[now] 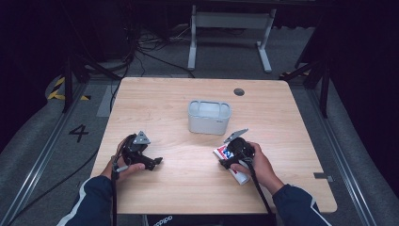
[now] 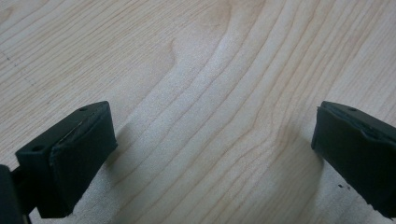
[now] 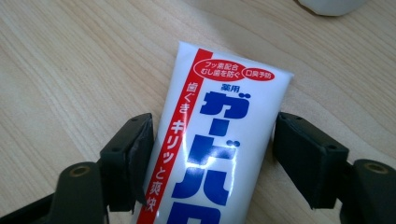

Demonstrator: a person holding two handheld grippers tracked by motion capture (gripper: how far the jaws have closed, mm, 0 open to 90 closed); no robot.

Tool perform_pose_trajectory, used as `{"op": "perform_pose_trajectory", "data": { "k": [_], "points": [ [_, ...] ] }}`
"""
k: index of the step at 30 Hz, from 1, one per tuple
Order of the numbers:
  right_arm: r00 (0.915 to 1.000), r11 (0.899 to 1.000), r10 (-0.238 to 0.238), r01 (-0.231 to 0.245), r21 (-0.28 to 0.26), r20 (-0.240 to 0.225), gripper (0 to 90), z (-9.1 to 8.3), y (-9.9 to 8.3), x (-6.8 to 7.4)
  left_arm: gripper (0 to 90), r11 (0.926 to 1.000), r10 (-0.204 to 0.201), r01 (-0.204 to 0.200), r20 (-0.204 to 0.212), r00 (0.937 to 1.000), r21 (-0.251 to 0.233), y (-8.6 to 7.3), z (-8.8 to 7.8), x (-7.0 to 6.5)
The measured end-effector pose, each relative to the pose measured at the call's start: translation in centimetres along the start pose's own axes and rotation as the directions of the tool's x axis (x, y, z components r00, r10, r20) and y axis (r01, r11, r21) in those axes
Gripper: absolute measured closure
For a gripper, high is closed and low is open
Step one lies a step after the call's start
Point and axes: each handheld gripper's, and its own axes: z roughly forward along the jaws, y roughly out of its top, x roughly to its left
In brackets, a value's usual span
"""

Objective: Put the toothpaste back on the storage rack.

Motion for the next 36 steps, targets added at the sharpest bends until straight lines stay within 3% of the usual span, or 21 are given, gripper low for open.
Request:
{"op": "perform_pose_trajectory", "data": {
  "k": [5,16,26,36],
  "points": [
    [0.9993,0.999,-0.034,0.034,0.02,-0.018,43.1,-0.2,0.4,0.4,0.1,1.0,-0.002,0.002,-0.001,1.0,-0.004,0.0,0.0,0.0],
    [0.9935,0.993,-0.112,0.112,0.023,-0.019,53.1,-0.4,0.5,0.7,0.0,1.0,0.002,-0.002,0.005,1.0,0.002,0.0,0.0,0.0],
    [0.9913,0.992,-0.127,0.126,-0.004,-0.037,61.2,-0.9,0.2,0.4,0.0,1.0,0.003,-0.003,0.005,1.0,0.002,0.0,0.0,0.0],
    [0.9884,0.989,-0.14,0.137,-0.052,-0.058,63.8,-2.3,-0.4,0.0,0.0,1.0,0.004,-0.004,0.005,1.0,0.002,0.0,0.0,0.0]
  ]
}}
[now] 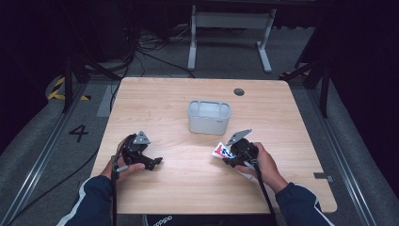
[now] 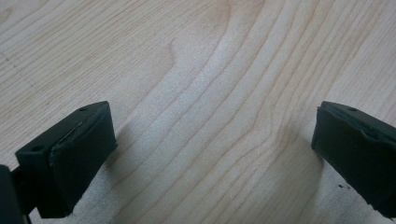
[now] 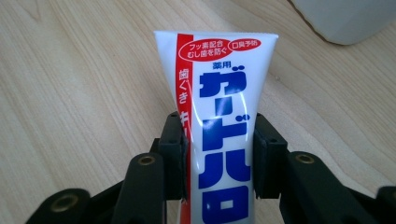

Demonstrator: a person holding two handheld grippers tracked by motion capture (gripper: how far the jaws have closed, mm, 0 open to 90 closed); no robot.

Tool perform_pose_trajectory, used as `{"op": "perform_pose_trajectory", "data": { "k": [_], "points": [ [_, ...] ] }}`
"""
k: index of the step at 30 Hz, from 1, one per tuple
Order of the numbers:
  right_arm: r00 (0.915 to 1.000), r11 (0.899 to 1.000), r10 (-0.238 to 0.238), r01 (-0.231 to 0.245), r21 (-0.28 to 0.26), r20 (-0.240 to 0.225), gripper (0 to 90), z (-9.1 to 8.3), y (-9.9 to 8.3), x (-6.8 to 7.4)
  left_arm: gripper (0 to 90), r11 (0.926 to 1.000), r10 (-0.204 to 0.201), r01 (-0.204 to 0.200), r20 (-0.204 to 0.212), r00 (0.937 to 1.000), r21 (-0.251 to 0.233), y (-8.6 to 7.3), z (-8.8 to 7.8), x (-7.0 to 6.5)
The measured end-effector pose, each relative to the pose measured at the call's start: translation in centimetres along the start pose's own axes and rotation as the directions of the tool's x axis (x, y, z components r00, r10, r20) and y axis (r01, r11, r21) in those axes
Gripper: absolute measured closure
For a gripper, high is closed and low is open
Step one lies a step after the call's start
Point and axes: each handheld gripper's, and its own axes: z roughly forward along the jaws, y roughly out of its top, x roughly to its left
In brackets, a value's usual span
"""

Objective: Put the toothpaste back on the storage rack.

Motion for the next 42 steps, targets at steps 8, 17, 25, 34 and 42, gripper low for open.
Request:
{"op": "perform_pose_trajectory", "data": {
  "k": [8,17,25,34,42],
  "points": [
    [1.0,0.999,-0.001,0.001,-0.048,-0.004,64.7,-1.3,-0.5,-0.3,0.0,1.0,0.0,0.0,0.0,1.0,0.0,0.0,0.0,0.0],
    [0.9999,0.991,0.0,-0.002,-0.131,-0.016,64.8,-3.1,-0.7,-0.5,0.0,1.0,-0.001,0.001,0.0,1.0,0.0,0.0,0.0,0.0],
    [0.9999,0.981,-0.008,0.006,-0.196,-0.012,64.9,-4.3,-0.8,-0.6,0.0,1.0,0.0,0.0,0.0,1.0,0.0,0.0,0.0,0.0],
    [0.9996,0.966,-0.028,0.026,-0.256,-0.001,64.9,-5.2,-0.6,-0.4,0.1,1.0,-0.001,0.001,0.0,1.0,0.0,0.0,0.0,0.0],
    [0.9991,0.952,-0.04,0.042,-0.305,0.012,65.0,-6.0,-0.4,-0.2,0.0,1.0,0.0,0.0,0.0,1.0,0.0,0.0,0.0,0.0]
  ]
}}
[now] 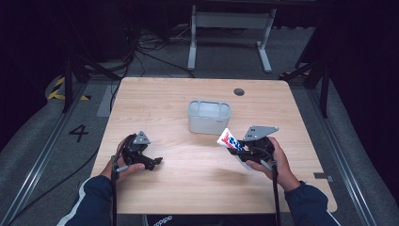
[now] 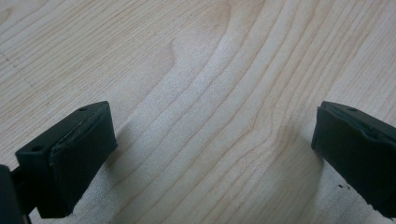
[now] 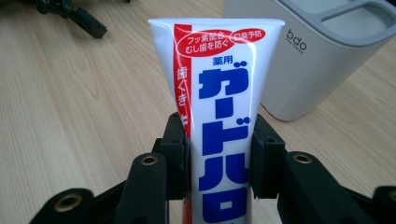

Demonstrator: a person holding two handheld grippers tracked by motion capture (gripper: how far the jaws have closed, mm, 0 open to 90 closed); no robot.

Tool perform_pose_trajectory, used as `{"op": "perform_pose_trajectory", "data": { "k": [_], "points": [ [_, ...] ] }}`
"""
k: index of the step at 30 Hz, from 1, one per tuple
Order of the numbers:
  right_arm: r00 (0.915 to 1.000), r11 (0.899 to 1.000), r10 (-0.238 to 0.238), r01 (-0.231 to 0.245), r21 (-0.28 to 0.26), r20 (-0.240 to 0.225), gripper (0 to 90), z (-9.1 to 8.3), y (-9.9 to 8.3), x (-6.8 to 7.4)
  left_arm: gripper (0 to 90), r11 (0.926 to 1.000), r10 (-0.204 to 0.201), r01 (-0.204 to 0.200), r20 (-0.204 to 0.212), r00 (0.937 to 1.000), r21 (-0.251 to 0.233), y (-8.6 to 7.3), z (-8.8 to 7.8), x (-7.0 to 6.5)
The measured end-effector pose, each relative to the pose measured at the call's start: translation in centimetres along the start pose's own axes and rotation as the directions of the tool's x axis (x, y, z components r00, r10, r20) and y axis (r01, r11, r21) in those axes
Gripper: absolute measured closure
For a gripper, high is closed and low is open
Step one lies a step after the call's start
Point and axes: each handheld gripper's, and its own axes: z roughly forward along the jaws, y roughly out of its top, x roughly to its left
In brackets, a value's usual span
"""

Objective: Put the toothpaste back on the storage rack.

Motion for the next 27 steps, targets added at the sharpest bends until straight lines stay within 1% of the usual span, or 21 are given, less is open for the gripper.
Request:
{"op": "perform_pose_trajectory", "data": {
  "k": [4,12,15,21,27],
  "points": [
    [1.0,1.0,-0.002,0.002,-0.02,-0.009,65.0,-0.3,0.2,0.0,0.1,1.0,0.0,0.0,0.0,1.0,0.0,0.0,0.0,0.0],
    [0.9999,0.998,-0.006,0.005,-0.068,-0.01,65.1,-1.0,0.9,0.2,0.0,1.0,0.0,0.0,0.0,1.0,0.001,0.0,0.0,0.0],
    [0.9999,0.996,-0.012,0.012,-0.088,-0.008,65.1,-1.2,1.2,0.2,0.0,1.0,0.0,0.0,0.0,1.0,0.0,0.0,0.0,0.0],
    [1.0,0.992,-0.007,0.008,-0.124,0.004,65.3,-1.6,1.8,0.1,0.0,1.0,0.0,0.0,0.0,1.0,0.0,0.0,0.0,0.0],
    [0.9999,0.988,-0.013,0.012,-0.151,-0.006,65.1,-1.7,2.5,0.1,0.0,1.0,-0.001,0.001,-0.002,1.0,-0.003,0.0,0.0,0.0]
  ]
}}
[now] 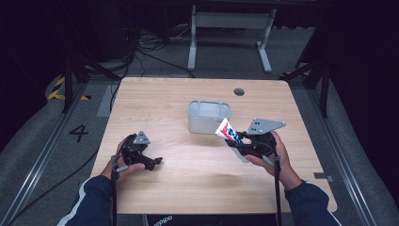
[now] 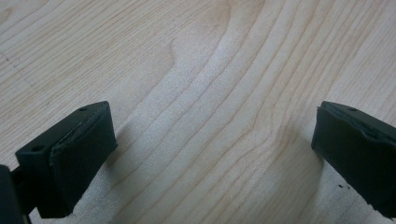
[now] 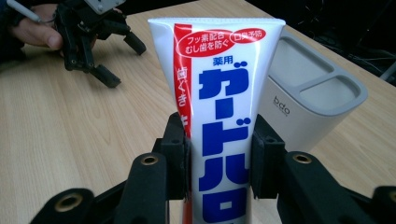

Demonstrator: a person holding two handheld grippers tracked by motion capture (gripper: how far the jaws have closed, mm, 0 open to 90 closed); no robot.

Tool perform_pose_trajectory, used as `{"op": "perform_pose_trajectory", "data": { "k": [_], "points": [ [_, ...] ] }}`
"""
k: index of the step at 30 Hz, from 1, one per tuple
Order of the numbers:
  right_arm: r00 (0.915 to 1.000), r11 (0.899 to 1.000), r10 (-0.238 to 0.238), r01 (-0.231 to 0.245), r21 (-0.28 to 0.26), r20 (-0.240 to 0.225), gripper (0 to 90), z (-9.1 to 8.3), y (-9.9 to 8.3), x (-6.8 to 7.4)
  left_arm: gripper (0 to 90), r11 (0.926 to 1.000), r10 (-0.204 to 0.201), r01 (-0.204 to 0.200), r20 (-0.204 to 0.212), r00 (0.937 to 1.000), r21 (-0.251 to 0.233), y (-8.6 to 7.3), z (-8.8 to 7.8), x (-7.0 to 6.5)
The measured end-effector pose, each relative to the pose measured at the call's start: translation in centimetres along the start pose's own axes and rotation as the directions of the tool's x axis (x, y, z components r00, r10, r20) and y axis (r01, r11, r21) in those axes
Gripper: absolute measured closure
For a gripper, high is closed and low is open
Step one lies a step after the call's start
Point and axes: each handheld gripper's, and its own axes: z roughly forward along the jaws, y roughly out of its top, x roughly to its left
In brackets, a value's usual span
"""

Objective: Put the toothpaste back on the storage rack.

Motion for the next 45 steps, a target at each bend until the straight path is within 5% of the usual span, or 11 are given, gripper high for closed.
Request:
{"op": "perform_pose_trajectory", "data": {
  "k": [27,45],
  "points": [
    [0.998,0.993,-0.023,0.016,-0.116,-0.058,64.8,3.1,4.0,-0.1,0.1,1.0,-0.006,0.006,-0.006,1.0,-0.002,0.0,0.0,-0.1],
    [0.9995,0.988,-0.028,0.025,-0.152,-0.013,64.5,5.2,7.4,-1.8,0.1,1.0,-0.009,0.009,-0.008,0.9999,-0.001,0.0,0.0,-0.1]
  ]
}}
